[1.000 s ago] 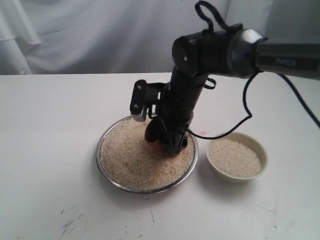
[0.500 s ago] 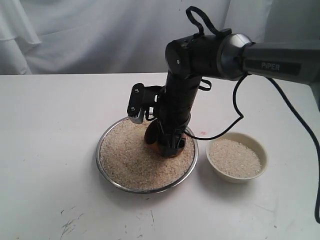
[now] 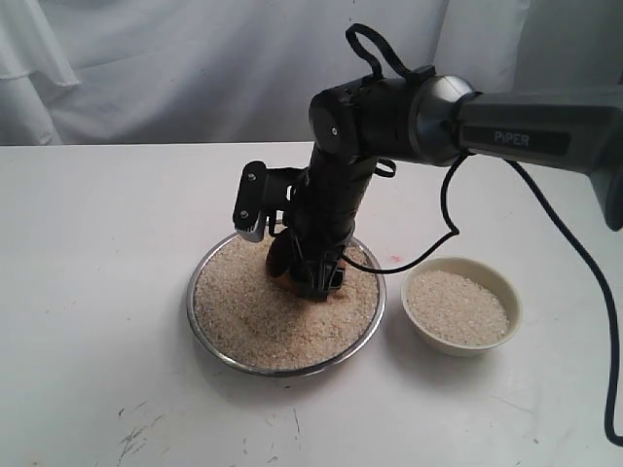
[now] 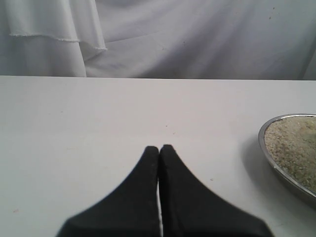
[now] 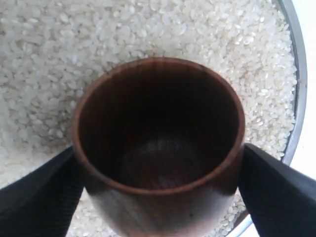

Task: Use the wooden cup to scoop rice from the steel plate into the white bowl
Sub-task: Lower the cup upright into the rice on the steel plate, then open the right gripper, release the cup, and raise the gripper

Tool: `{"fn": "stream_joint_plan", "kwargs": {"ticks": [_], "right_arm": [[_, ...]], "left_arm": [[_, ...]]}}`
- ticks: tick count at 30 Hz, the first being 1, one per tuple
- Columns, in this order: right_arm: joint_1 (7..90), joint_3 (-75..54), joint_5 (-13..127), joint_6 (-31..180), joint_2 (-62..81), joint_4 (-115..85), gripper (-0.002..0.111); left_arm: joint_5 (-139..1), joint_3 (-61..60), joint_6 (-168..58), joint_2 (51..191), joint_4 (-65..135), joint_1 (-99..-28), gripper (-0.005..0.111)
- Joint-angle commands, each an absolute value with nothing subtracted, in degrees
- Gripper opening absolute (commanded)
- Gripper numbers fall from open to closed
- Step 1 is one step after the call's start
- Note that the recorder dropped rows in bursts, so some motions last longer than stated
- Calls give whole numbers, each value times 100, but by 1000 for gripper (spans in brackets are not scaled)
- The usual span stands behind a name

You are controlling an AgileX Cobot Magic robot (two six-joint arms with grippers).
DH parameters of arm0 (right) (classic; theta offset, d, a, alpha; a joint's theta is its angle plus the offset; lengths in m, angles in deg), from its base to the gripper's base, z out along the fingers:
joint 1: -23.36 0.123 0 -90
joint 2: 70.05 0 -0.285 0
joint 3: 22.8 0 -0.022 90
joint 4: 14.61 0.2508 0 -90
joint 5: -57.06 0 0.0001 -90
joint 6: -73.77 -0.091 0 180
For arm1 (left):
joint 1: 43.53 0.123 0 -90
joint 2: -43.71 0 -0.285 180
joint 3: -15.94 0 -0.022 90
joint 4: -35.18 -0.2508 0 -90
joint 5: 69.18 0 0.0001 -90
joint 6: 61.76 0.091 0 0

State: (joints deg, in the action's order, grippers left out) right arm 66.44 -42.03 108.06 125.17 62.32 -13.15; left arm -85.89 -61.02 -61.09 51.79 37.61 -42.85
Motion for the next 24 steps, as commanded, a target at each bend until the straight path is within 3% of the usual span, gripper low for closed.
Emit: {"fn": "stream_joint_plan", "kwargs": {"ticks": [1, 24], "right_arm": [[6668, -4216, 10737, 12429, 6240, -1213, 60], [6668, -4216, 10568, 12543, 6240, -547, 60]], "left_arm": [[-8553, -6127, -6127, 5150, 3766, -4293, 0], [-8553, -6127, -6127, 5150, 3766, -4293, 0]]}}
